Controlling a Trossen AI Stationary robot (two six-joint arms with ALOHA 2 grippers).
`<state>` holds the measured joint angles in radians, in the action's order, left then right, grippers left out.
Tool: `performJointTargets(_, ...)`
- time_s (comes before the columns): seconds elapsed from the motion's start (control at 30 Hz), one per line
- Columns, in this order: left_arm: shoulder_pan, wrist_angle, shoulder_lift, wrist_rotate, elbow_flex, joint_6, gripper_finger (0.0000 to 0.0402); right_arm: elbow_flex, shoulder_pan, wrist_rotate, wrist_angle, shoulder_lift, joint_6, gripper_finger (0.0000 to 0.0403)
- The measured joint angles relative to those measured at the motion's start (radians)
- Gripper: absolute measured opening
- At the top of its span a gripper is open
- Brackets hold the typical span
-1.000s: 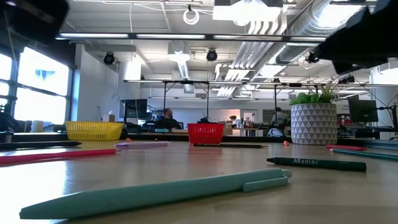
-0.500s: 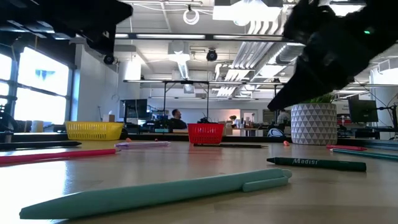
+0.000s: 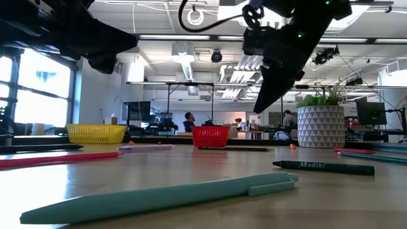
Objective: Sort crayons/erasers/pens/pencils in bins
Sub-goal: Put the purple pencil into the orange bin
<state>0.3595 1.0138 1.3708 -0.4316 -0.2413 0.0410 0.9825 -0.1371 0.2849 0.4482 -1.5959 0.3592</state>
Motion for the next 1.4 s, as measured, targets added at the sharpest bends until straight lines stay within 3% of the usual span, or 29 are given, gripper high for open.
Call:
performJointTargets(0.33,0.0,-0.007,0.0,-0.002,0.0,-0.011,0.0,-0.001,0.174,-0.056,0.01,-0.011,-0.185,0.0113)
performJointTargets(0.6,0.0,-0.007,0.0,-0.002,0.0,-0.019,0.0,-0.003,0.324,-0.104,-0.028,-0.141,-0.292,0.0118)
performJointTargets(0.8,0.0,-0.007,0.0,-0.002,0.0,-0.026,0.0,-0.003,0.401,-0.146,-0.036,-0.17,-0.315,0.0118)
performJointTargets(1.13,0.0,-0.007,0.0,-0.002,0.0,-0.037,0.0,-0.003,0.414,-0.238,-0.047,-0.179,-0.344,0.0118)
performJointTargets(1.4,0.0,-0.007,0.0,-0.002,-0.001,-0.037,0.0,0.0,0.409,-0.238,-0.053,-0.204,-0.361,0.0118)
